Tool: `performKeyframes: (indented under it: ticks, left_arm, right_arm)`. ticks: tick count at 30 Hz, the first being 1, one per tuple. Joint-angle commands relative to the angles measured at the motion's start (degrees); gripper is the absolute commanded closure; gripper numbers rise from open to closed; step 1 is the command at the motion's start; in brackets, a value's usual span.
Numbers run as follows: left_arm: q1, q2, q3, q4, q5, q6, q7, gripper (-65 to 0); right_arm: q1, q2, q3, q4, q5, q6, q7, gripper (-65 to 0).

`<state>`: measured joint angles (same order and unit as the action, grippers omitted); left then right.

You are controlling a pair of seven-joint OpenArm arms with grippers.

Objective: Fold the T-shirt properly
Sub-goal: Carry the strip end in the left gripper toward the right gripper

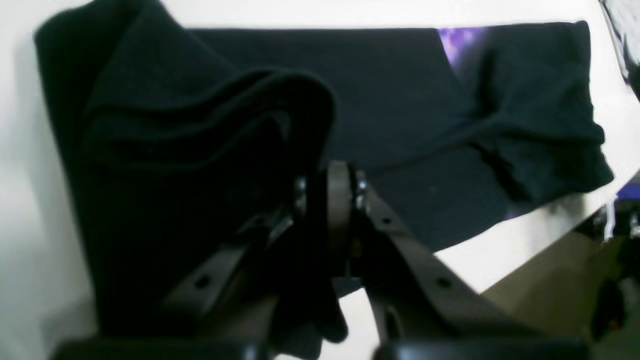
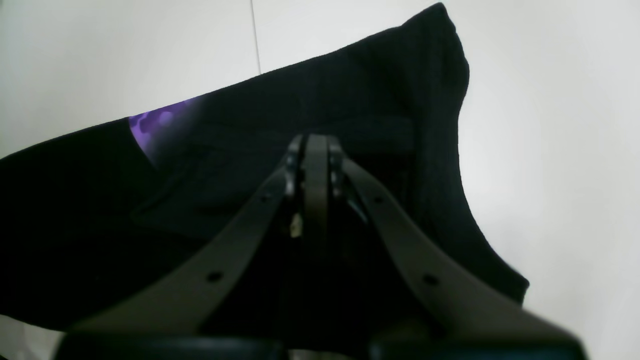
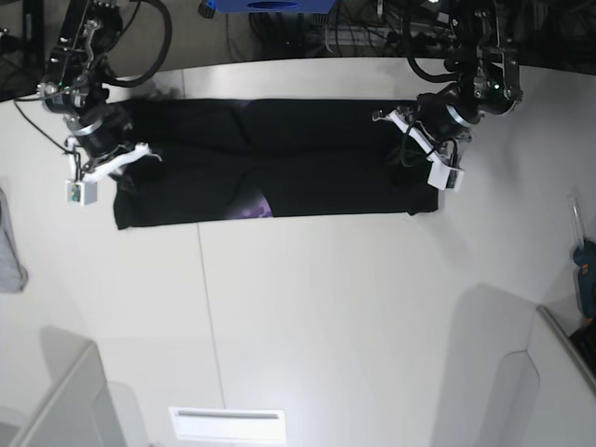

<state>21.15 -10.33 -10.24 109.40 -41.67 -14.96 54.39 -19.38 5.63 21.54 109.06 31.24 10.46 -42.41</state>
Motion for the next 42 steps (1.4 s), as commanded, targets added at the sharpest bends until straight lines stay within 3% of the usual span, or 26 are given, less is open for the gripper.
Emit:
performKeyframes:
  ticks: [1,12,18,42]
  left_arm:
    - [-0.71,-0.27,0.97,0.88,-1.19,0.32,-1.34,0.0]
    - [-5.81,0.61,12.92,0.7,-1.45,7.01,-1.16,0.0]
    - [-6.07,3.25,13.98,0.62,-1.1,7.01,-1.16,0.0]
    - [-8.09,4.31,16.17,-2.99,-1.45,7.01,-1.16,0.0]
  right_arm:
    - [0.34,0.57,0.31,1.14,0.62,0.05,1.14,0.0]
    - [0.34,0.57,0.31,1.14,0.62,0.05,1.14,0.0]
    - [0.34,0.57,1.27,1.14,0.62,0.05,1.14,0.0]
    - [0.34,0.57,1.89,1.05,0.62,0.05,1.14,0.0]
